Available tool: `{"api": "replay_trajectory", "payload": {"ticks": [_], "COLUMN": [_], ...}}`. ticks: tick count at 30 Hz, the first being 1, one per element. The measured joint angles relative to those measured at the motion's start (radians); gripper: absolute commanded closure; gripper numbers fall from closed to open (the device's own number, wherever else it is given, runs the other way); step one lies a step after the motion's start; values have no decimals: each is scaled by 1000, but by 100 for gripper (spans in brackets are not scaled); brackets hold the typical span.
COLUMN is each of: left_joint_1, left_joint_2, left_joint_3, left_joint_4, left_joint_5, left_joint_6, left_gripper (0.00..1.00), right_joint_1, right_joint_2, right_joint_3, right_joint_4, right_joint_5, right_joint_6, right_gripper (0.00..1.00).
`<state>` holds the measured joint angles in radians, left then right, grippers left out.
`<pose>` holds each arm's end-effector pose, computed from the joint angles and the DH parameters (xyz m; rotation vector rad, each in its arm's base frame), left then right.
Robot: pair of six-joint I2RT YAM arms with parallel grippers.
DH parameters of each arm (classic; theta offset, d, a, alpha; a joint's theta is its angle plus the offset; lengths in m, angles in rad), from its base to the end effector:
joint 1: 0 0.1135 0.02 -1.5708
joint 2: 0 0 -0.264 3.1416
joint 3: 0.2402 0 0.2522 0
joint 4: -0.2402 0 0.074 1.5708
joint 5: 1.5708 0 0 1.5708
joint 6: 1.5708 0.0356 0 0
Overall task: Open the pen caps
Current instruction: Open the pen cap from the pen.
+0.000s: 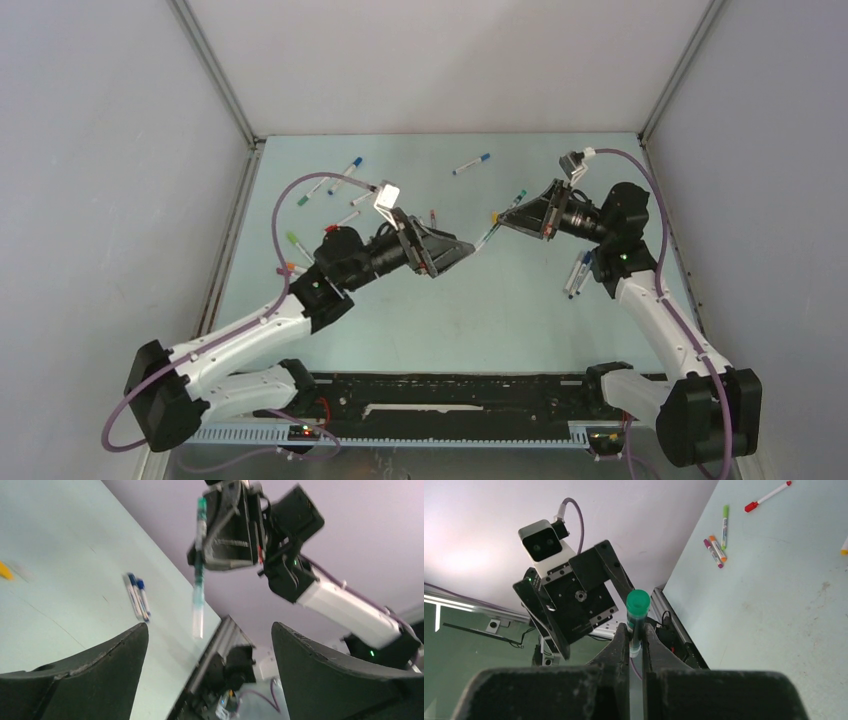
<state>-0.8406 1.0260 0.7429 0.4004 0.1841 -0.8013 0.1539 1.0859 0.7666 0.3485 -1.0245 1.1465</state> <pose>0.1575 -0.1857 0.3412 0.2009 1.6232 -1.4413 0.2333 0.0670 0.3298 -0.0533 1.8704 1.7341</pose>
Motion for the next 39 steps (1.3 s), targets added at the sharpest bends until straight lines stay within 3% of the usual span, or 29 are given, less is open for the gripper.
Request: {"api": "replay_trajectory", "payload": {"ticks": [6, 13, 16, 20, 32, 39], "left_joint_1": [1, 0, -3, -8, -10, -53], "left_joint_2": [108, 203, 232, 261, 303, 311], "left_joint_3": [21, 75, 94, 102, 102, 82], "left_joint_4": [-50, -63, -47, -17, 54, 35], "left_joint_5": [179, 249, 270, 295, 317, 420], "left_joint_6": [-35, -55, -64, -79, -127, -145], "left_gripper": [15, 37, 52, 98, 100, 100], "right_joint_1": [5, 27, 37, 47, -14, -198], "right_joint_2": [0, 0, 1, 5, 51, 159], "right_joint_3": [0, 0, 0, 0, 45, 158], "right_joint_4": [-33, -55, -65, -74, -87, -37], "right_joint_5": [0, 0, 0, 0, -100, -50], "right_joint_6": [-24, -49, -59, -65, -91, -88], "right_gripper": [100, 100, 100, 100, 100, 100]}}
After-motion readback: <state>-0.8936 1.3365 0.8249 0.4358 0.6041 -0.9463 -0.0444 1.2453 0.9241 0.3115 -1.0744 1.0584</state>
